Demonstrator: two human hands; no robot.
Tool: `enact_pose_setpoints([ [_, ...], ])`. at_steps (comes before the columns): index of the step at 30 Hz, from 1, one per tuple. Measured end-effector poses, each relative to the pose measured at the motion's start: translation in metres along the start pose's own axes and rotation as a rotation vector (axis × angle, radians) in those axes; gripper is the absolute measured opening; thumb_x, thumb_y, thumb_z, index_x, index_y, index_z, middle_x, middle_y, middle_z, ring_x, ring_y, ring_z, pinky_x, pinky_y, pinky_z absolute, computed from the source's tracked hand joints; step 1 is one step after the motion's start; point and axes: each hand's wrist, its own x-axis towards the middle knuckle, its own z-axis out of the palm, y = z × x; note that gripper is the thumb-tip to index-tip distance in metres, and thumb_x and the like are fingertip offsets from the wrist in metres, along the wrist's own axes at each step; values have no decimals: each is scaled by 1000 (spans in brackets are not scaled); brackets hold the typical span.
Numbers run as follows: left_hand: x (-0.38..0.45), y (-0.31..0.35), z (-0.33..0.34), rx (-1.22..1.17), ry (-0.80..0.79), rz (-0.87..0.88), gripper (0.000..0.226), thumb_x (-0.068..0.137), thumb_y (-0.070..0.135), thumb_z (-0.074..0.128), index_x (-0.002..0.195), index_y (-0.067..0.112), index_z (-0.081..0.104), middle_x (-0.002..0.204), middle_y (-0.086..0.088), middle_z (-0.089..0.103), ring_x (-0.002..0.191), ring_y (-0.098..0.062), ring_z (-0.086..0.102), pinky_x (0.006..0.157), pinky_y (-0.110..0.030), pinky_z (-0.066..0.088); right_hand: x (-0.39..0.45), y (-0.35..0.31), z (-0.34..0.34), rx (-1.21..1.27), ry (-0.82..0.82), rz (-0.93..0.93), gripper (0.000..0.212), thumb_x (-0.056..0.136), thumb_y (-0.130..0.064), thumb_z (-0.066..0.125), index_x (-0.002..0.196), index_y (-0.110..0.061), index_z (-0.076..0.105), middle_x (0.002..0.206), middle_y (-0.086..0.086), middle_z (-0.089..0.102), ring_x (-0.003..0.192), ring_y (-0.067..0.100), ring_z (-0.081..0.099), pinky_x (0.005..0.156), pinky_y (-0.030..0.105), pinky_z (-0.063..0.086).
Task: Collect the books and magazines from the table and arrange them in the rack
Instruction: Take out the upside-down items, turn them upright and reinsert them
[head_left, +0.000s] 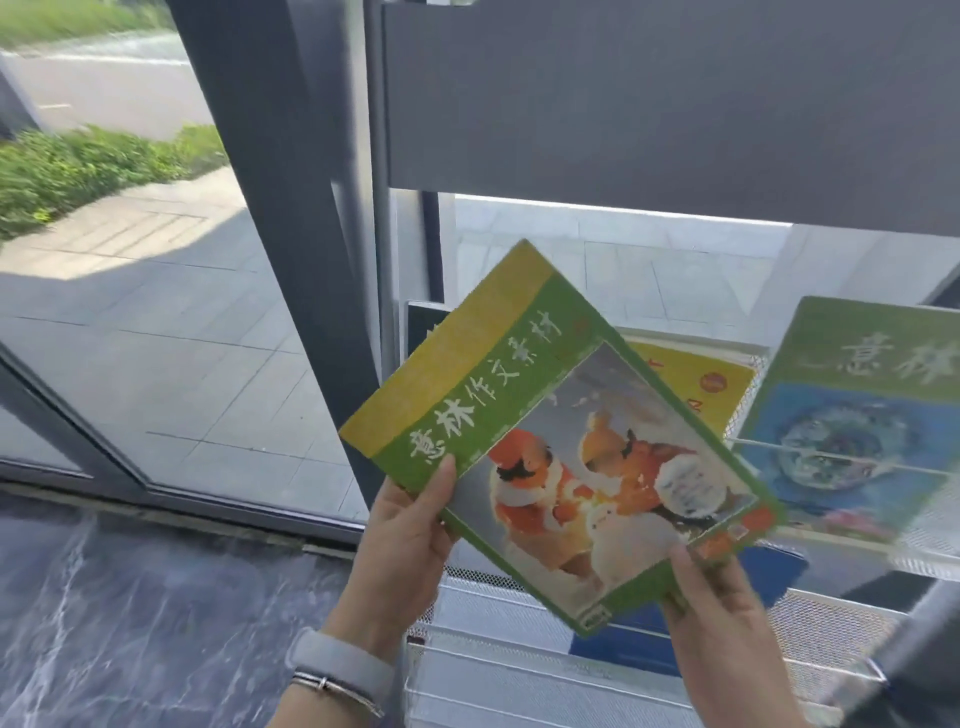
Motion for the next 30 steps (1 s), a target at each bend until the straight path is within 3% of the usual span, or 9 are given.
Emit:
enact_pose_setpoints([
  [2,1,16,-6,172,-49,62,47,43,39,86,83,20,73,86,1,76,78,-11,71,63,-23,56,4,-4,-6,-169,31,-38,20,81,-17,70,95,-30,64,89,-3,73,75,6,72,55,12,57],
  [3,1,23,-8,260,-68,96,49,39,44,87,81,21,74,86,2,76,78,-11,70,64,-23,55,8,-8,-9,-319,10,-61,37,76,-25,77,106,-34,58,99,-4,70,89,12,70,62,14,58],
  [6,9,32,-13,461,-126,154,30,54,35,82,81,25,75,86,6,76,82,-10,69,71,-22,54,12,-23,4,-721,-128,-173,62,69,-36,69,121,-51,39,121,-19,55,118,10,47,102,32,43],
  [11,24,17,-22,687,-186,128,17,71,20,65,87,22,70,82,15,75,83,-5,68,77,-18,51,41,-7,13,-917,-269,-307,29,86,-14,67,92,-42,64,86,-33,72,84,-7,65,70,9,48],
  [16,50,-13,-68,961,-156,78,11,71,37,68,78,45,71,82,17,74,84,0,66,78,-17,49,71,43,-9,-1204,-253,-295,32,87,-9,67,75,-38,60,59,-32,66,67,-8,64,65,4,48],
  [19,65,-33,-95,1089,-170,37,18,73,34,69,80,51,69,83,20,74,86,0,67,81,-19,51,83,74,-18,-1366,-263,-256,17,89,-16,66,73,-13,72,40,-21,44,56,-21,55,56,-1,40],
  [24,82,-64,-132,1283,-87,-19,9,76,19,70,81,15,76,70,0,72,61,-3,56,67,-32,51,96,118,-28,-1461,-240,-310,13,84,-12,71,87,0,76,58,-2,68,47,2,58,53,-5,36],
  [27,88,-78,-146,1349,-142,16,20,74,16,71,91,5,73,76,1,72,61,4,59,64,-17,50,103,136,-37,-1480,-240,-339,8,79,-8,76,73,-2,74,50,-9,60,37,-10,39,46,-4,34],
  [30,92,-90,-156,1442,-208,48,20,76,16,68,89,2,73,76,-2,71,71,-6,62,61,-15,47,111,150,-48,-1477,-213,-263,13,84,-12,71,77,-1,72,45,-11,55,38,6,48,44,14,37],
])
